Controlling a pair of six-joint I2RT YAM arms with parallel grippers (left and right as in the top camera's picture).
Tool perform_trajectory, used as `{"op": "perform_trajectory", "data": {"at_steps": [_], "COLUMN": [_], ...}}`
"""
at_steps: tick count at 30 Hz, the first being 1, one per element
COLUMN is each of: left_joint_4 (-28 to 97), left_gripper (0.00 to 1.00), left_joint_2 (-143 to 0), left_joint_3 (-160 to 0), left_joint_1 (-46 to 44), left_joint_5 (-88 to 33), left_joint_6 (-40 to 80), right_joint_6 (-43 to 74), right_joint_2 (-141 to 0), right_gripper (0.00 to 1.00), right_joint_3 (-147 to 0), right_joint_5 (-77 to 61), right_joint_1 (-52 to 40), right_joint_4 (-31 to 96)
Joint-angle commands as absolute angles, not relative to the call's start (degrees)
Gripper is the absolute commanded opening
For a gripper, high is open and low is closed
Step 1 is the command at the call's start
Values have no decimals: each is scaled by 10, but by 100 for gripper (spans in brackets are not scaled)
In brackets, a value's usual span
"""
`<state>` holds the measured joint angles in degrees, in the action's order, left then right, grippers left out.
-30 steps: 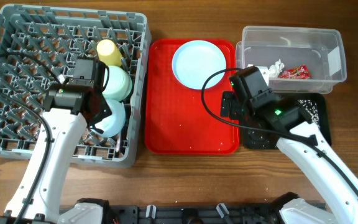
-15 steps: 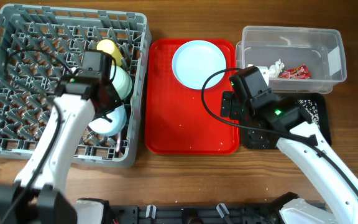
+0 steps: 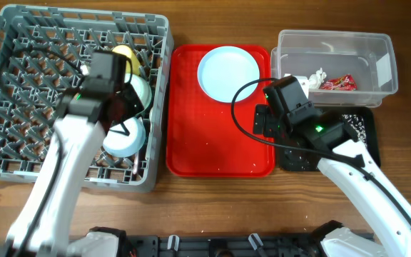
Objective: Sort waste into correct bins and load items into the dishwasher rack
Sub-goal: 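Withdraw the left gripper from the rack toward the red tray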
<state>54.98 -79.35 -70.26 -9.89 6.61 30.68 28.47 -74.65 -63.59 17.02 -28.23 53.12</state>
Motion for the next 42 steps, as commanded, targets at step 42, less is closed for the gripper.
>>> {"op": "perform_trajectory", "data": {"at_steps": [42], "left_joint_4": [500], "left_gripper": [21], "left_joint_2": [-957], "left_joint_3": [-693], "left_joint_1": [-183], "left_joint_5": [-39], "left_joint_6": [303], "right_joint_6": [285], "right_joint_2": [-747], "right_gripper": [100], "right_joint_3": [-642], "right_joint_5": [183], "right_joint_1": [-281], "right_joint_4": [531]}}
